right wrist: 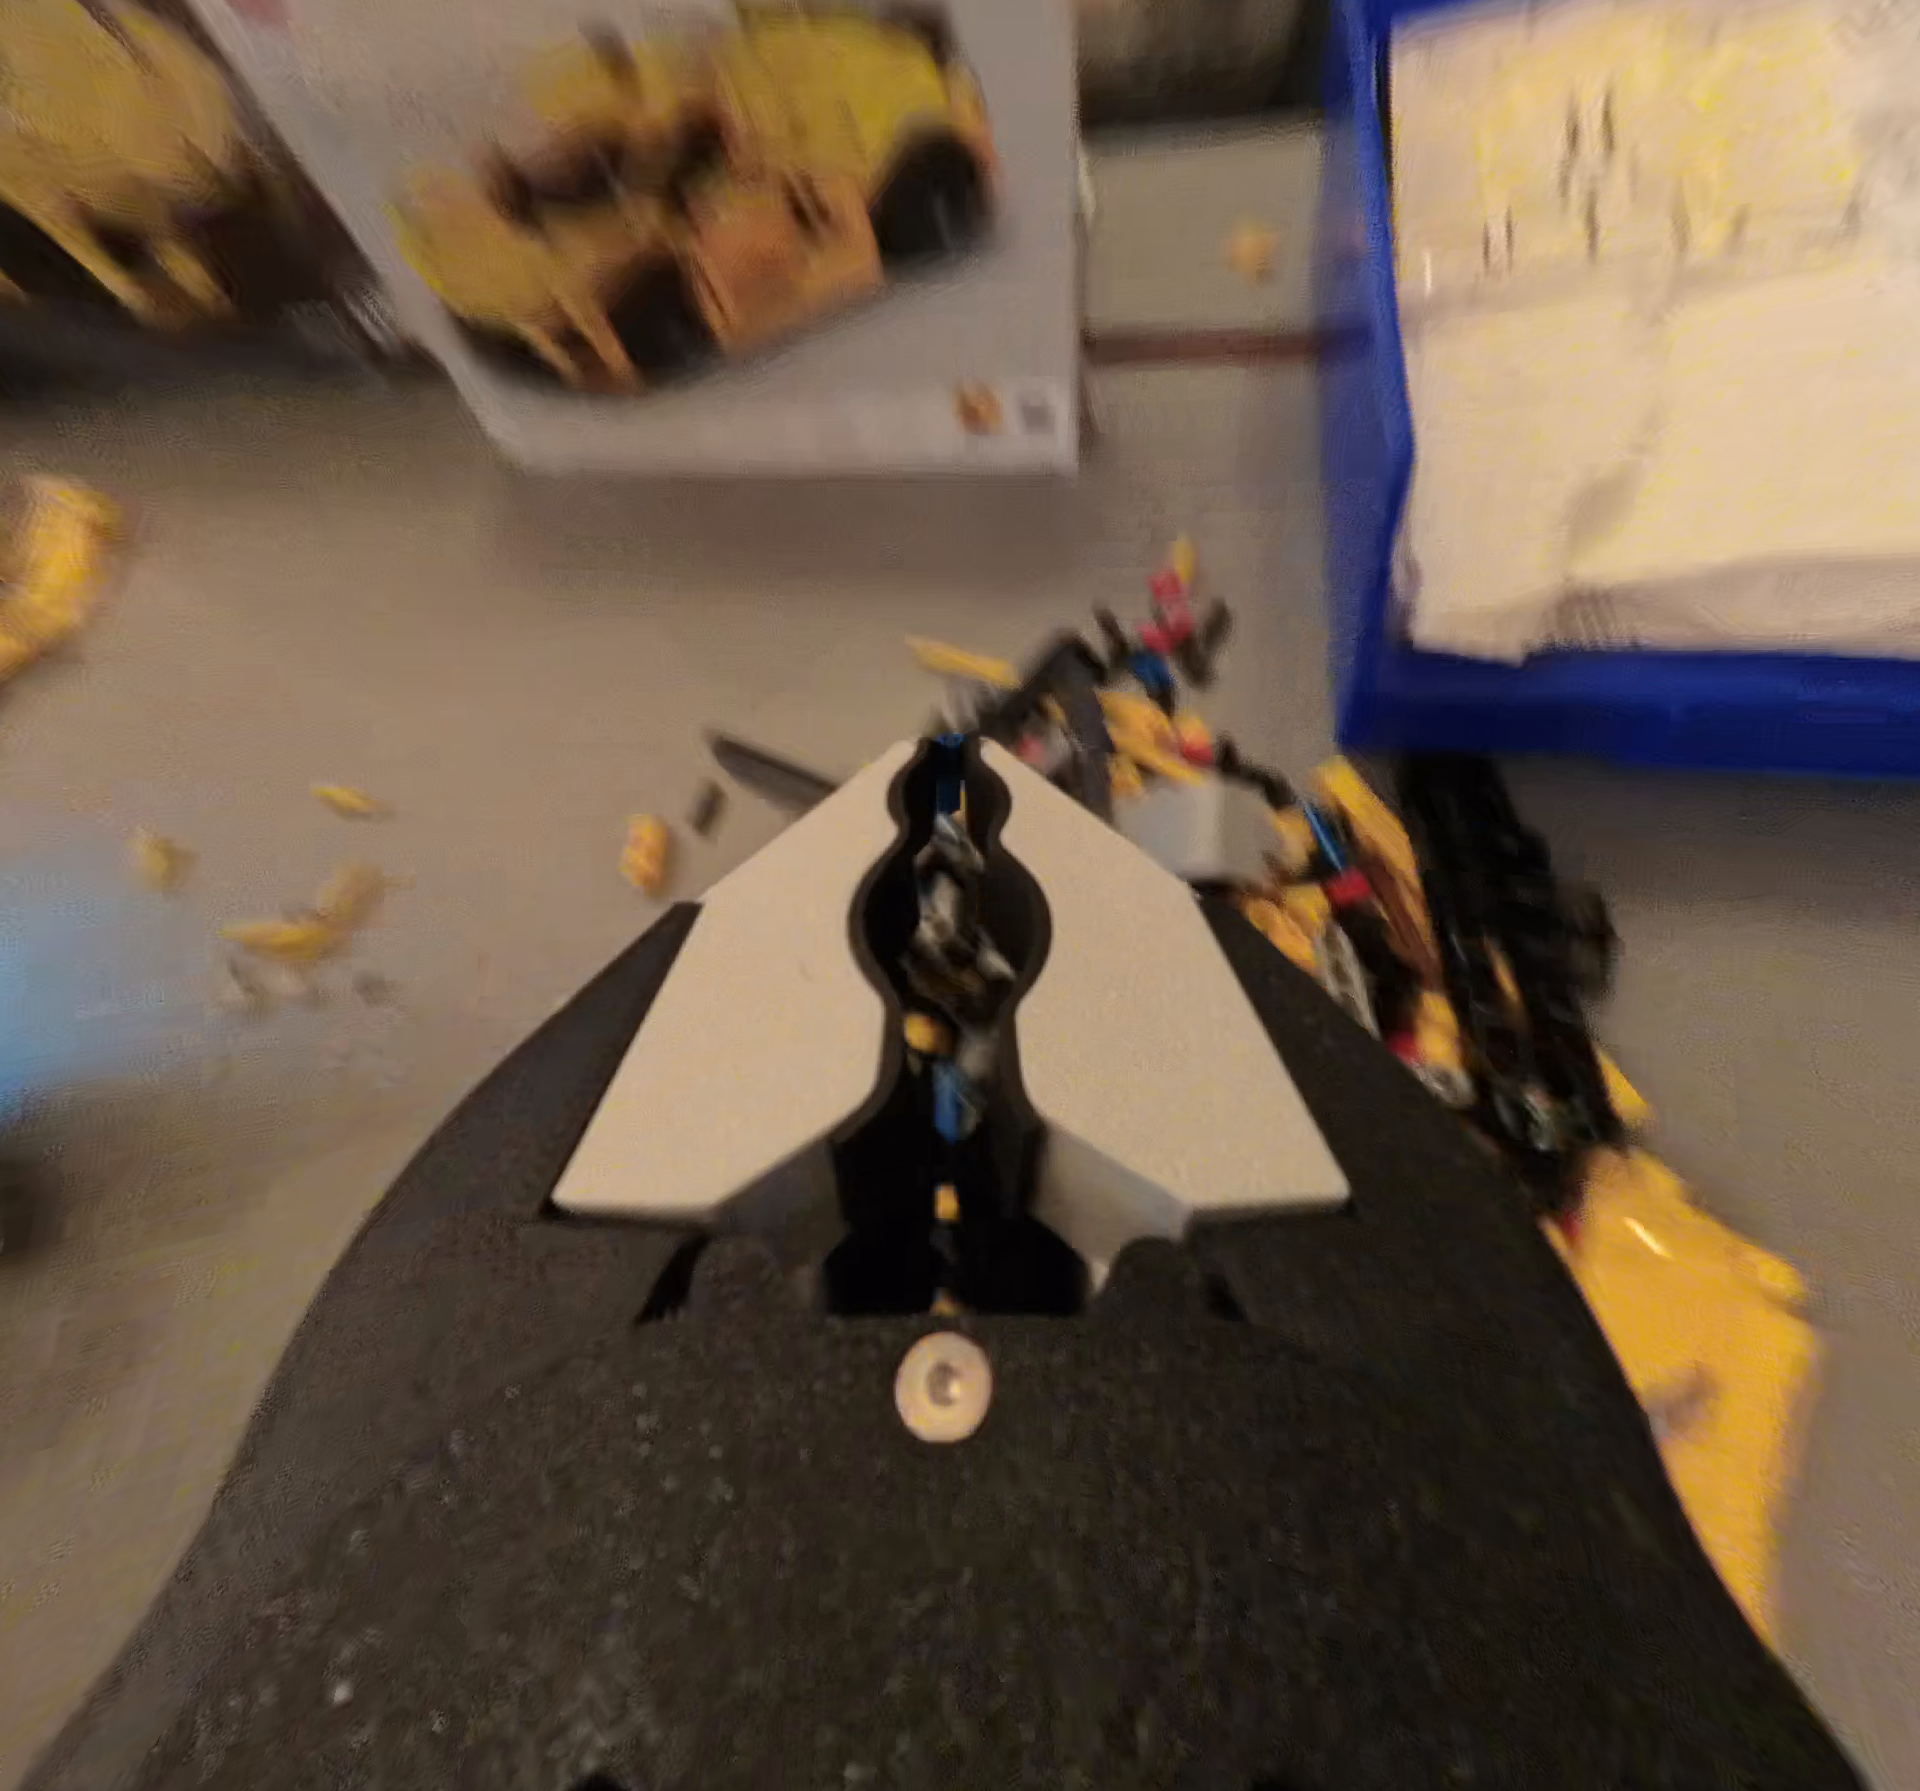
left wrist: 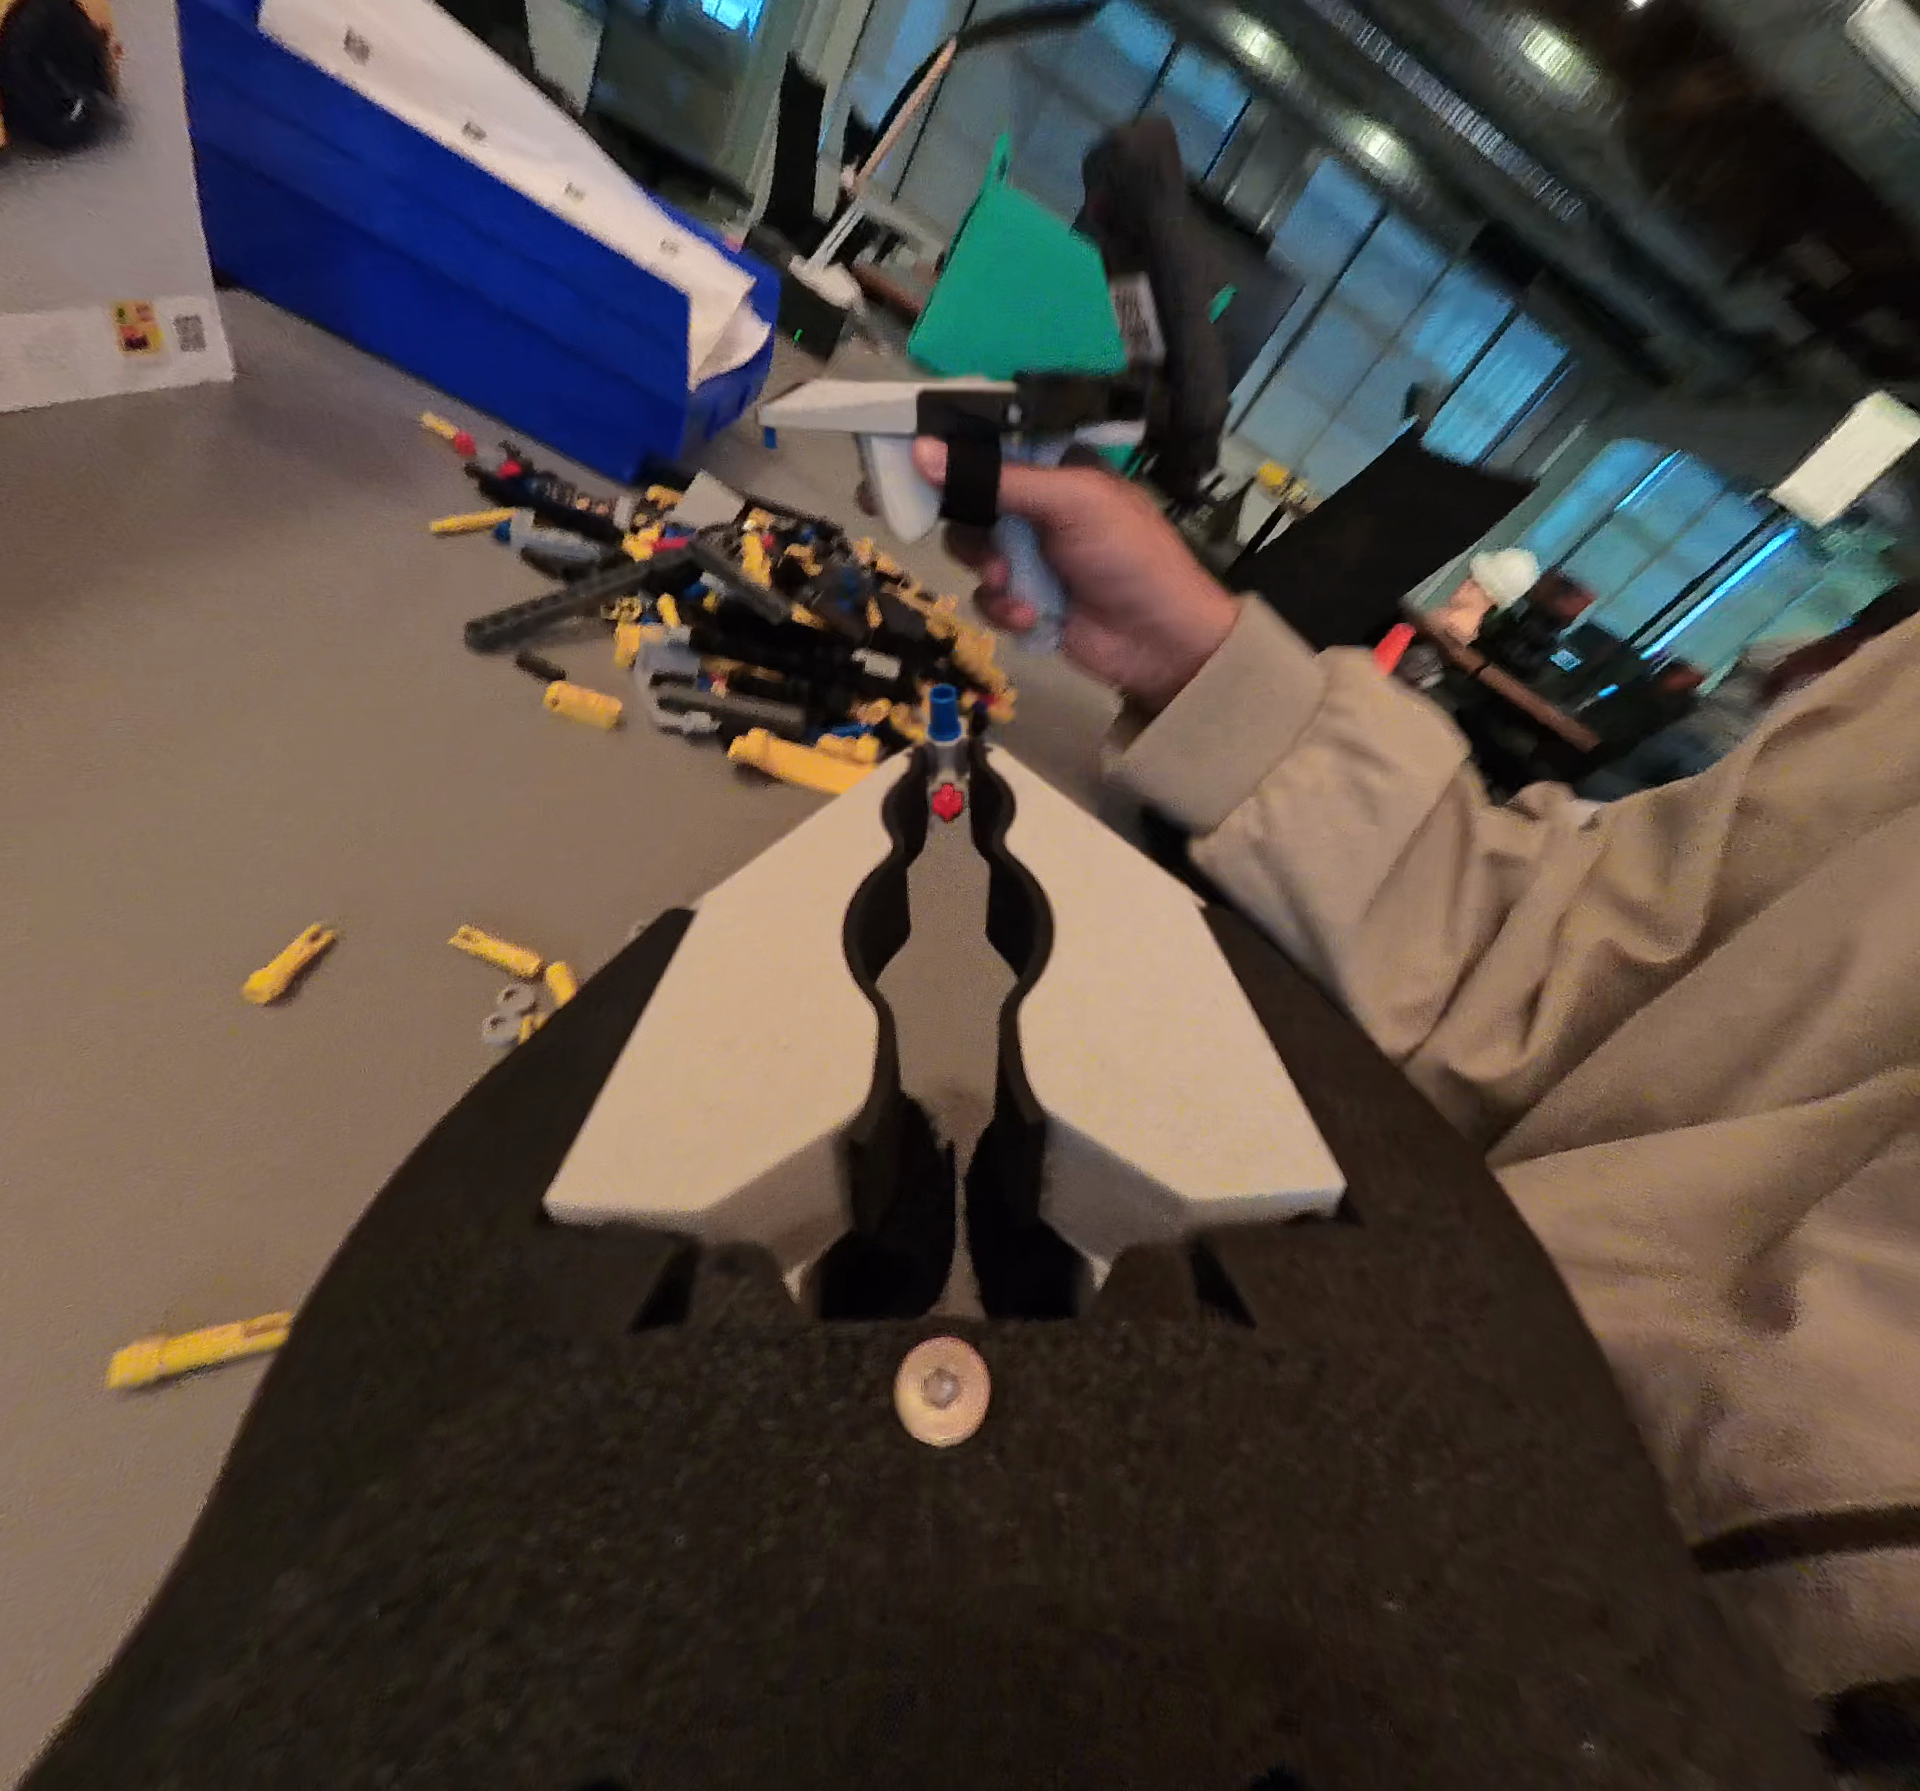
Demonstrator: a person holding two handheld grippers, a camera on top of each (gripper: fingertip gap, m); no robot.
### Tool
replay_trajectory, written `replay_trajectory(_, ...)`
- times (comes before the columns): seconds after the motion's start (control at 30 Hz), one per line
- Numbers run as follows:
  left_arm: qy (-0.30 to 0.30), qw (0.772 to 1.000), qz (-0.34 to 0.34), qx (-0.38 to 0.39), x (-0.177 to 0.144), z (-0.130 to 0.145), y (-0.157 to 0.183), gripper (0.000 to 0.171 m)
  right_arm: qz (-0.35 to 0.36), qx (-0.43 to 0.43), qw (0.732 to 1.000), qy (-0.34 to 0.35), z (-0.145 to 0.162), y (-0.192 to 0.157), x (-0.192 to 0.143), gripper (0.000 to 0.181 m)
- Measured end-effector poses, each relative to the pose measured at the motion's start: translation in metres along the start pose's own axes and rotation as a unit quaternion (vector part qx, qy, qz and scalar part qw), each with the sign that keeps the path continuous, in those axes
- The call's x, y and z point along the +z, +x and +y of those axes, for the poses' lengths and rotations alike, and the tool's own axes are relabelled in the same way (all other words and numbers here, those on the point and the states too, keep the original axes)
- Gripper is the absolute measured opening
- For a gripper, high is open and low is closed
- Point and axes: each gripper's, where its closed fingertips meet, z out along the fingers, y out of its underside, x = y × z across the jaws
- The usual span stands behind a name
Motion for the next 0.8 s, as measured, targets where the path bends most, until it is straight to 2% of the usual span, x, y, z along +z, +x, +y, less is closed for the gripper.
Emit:
replay_trajectory(0.03, -0.010, 1.000, -0.009, 0.000, 0.002, 0.004, -0.003, 0.007, 0.011, 0.000, 0.998, -0.055, 0.015, 0.009, 0.004, 0.006)
replay_trajectory(0.07, -0.017, 1.000, -0.008, -0.005, 0.004, 0.007, -0.003, 0.007, 0.010, 0.002, 0.997, -0.076, 0.023, 0.014, 0.006, 0.012)
replay_trajectory(0.2, -0.036, 0.999, -0.031, 0.011, 0.005, 0.013, -0.009, 0.007, 0.006, 0.007, 0.998, -0.057, 0.026, 0.018, 0.003, 0.017)
replay_trajectory(0.27, -0.038, 0.998, -0.038, 0.011, 0.004, 0.014, -0.012, 0.007, 0.012, -0.001, 1.000, -0.012, 0.015, 0.016, -0.003, 0.018)
replay_trajectory(0.3, -0.036, 0.999, -0.034, 0.008, 0.004, 0.014, -0.012, 0.007, -0.012, -0.008, 1.000, 0.020, 0.005, 0.001, -0.006, 0.023)
replay_trajectory(0.37, -0.034, 0.999, -0.030, 0.005, 0.004, 0.013, -0.011, 0.007, -0.134, -0.054, 0.988, 0.059, -0.003, -0.068, -0.011, 0.023)
replay_trajectory(0.47, -0.040, 0.999, -0.023, 0.010, 0.005, 0.015, -0.009, 0.007, -0.341, -0.084, 0.935, 0.045, 0.015, -0.182, -0.026, 0.027)
replay_trajectory(0.53, -0.040, 0.999, -0.021, 0.014, 0.006, 0.016, -0.007, 0.007, -0.410, -0.049, 0.910, 0.034, 0.023, -0.224, -0.030, 0.028)
replay_trajectory(0.57, -0.042, 0.999, -0.024, 0.017, 0.006, 0.016, -0.008, 0.007, -0.433, -0.038, 0.900, 0.026, 0.026, -0.236, -0.030, 0.027)
replay_trajectory(0.8, -0.051, 0.998, -0.029, 0.026, 0.008, 0.019, -0.008, 0.007, -0.425, -0.058, 0.903, 0.014, 0.034, -0.245, -0.022, 0.013)
